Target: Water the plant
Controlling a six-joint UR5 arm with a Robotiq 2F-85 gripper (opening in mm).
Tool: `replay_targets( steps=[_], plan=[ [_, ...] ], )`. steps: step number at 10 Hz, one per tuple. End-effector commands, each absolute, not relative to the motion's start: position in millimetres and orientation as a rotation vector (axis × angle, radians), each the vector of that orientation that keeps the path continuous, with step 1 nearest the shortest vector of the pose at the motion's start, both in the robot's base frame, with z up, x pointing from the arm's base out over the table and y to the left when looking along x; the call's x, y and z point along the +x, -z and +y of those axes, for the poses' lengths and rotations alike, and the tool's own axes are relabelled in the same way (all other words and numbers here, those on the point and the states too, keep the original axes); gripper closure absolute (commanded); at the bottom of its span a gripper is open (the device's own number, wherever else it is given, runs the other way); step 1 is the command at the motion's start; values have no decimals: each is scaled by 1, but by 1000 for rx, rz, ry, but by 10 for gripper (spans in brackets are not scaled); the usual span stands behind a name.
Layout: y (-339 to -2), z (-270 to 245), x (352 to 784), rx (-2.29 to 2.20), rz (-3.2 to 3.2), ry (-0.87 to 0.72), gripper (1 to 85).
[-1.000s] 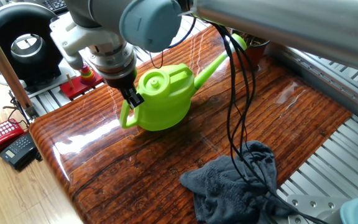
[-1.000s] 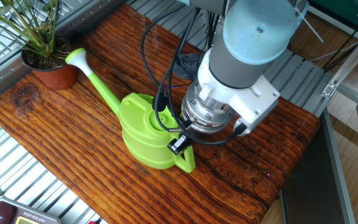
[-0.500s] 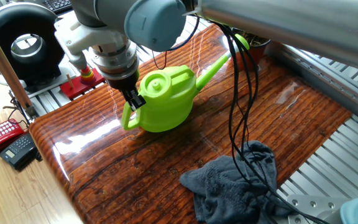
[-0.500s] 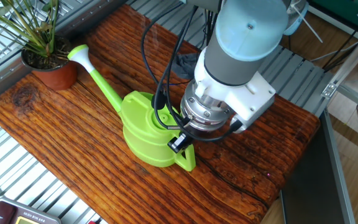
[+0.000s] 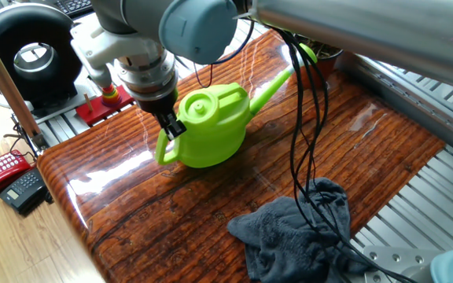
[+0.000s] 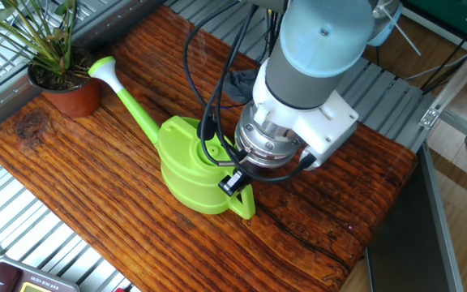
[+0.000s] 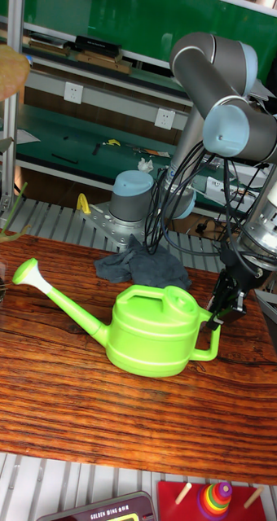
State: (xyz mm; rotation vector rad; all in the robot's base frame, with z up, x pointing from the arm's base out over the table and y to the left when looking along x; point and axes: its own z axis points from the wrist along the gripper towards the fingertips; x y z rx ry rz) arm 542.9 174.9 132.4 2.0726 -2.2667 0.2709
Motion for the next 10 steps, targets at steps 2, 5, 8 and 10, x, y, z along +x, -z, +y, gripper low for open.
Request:
replay_targets(
  steps=[2,5,8,10],
  plan=[
    [-136,167,540,2085,-2196,-346,847],
    [-137,168,538,2084,-2202,-340,847],
    [-139,168,530,2109,-2188,-336,847],
    [-134,166,528,2143,-2156,-391,847]
  ],
)
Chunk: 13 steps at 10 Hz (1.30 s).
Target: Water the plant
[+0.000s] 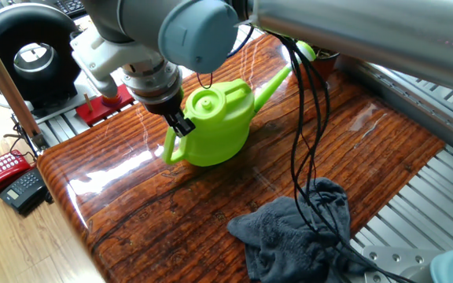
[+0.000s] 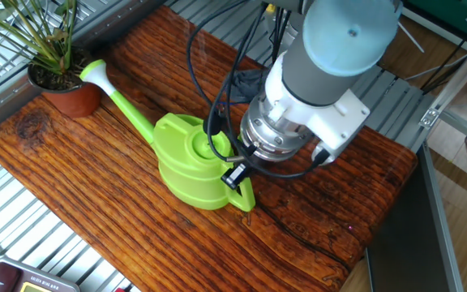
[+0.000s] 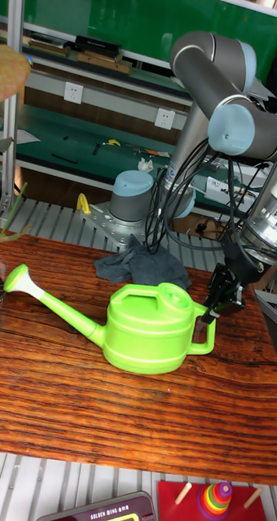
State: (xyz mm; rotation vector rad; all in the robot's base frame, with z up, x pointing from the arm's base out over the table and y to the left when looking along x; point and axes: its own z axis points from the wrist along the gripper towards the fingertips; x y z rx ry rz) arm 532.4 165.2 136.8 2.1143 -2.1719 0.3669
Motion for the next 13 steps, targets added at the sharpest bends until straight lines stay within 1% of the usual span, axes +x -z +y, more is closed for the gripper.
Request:
replay_targets(
  steps=[1,3,5,8,13],
  plan=[
    [-131,167,527,2139,-2166,-405,847],
    [-132,165,526,2117,-2180,-404,847],
    [-145,159,521,2109,-2159,-373,847],
    [-170,149,522,2132,-2132,-256,847],
    [-184,148,516,2115,-2156,-211,847]
  ],
)
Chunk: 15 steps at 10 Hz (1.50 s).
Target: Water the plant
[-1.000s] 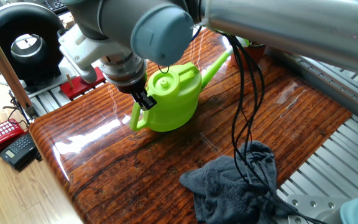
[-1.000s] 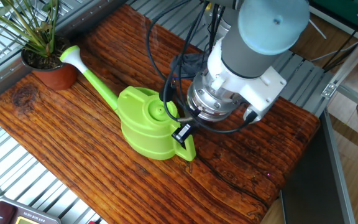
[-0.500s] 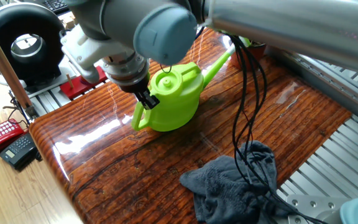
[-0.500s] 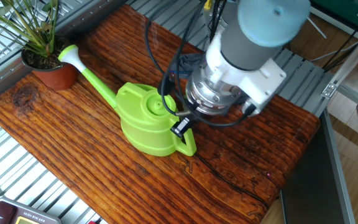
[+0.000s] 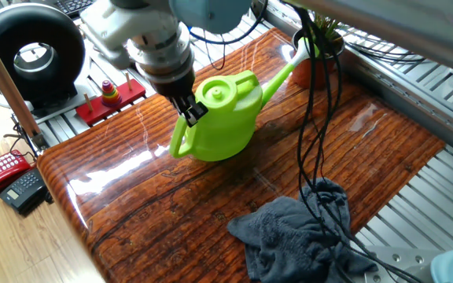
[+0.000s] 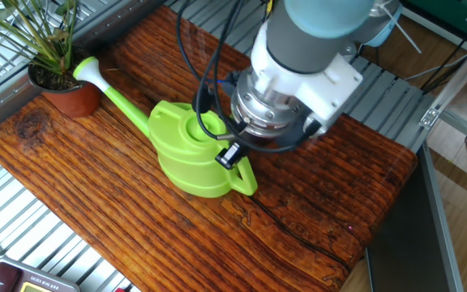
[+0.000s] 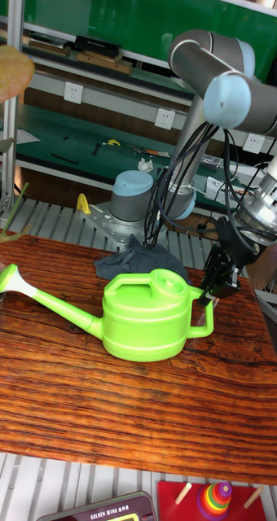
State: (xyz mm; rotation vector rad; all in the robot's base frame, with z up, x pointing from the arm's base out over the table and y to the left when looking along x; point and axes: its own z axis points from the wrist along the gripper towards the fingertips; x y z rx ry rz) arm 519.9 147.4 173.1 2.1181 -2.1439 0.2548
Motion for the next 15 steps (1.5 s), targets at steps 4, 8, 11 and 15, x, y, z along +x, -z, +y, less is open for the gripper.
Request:
replay_targets(
  steps=[4,8,11,15],
  plan=[
    [-208,142,514,2116,-2142,-171,847],
    [-223,139,513,2124,-2143,-128,847],
    [-237,135,510,2126,-2143,-100,847],
    [-246,133,503,2130,-2150,-87,847]
  ],
)
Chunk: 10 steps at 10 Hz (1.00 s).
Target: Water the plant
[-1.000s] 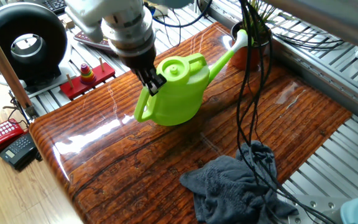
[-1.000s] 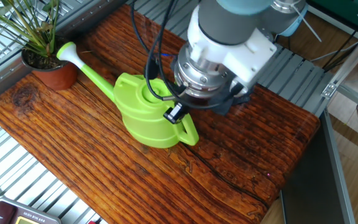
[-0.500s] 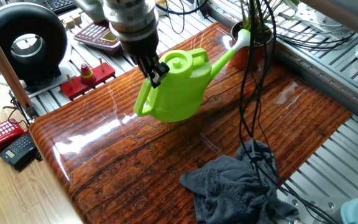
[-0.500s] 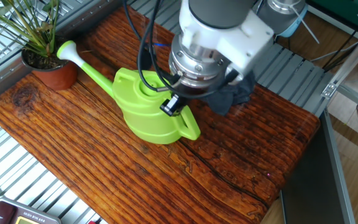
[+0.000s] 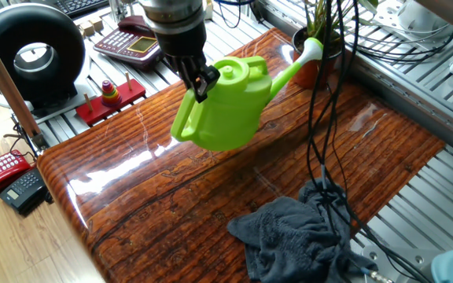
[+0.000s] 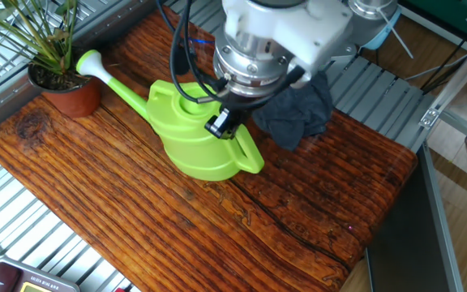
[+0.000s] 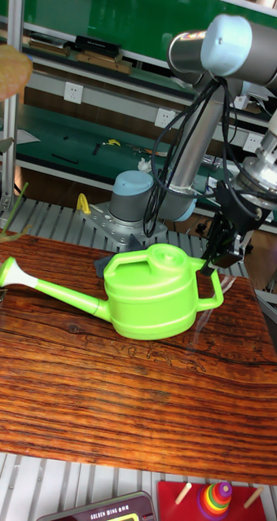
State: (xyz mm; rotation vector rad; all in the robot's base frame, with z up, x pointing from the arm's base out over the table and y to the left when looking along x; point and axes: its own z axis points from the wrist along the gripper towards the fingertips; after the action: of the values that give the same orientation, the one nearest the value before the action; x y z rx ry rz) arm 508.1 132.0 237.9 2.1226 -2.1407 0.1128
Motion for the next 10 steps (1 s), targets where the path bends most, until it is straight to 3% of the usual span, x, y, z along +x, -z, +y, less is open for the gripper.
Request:
replay_targets(
  steps=[1,10],
  plan=[
    [-247,133,502,2131,-2151,-87,847],
    [-249,133,499,2214,-2037,-59,847]
  ],
)
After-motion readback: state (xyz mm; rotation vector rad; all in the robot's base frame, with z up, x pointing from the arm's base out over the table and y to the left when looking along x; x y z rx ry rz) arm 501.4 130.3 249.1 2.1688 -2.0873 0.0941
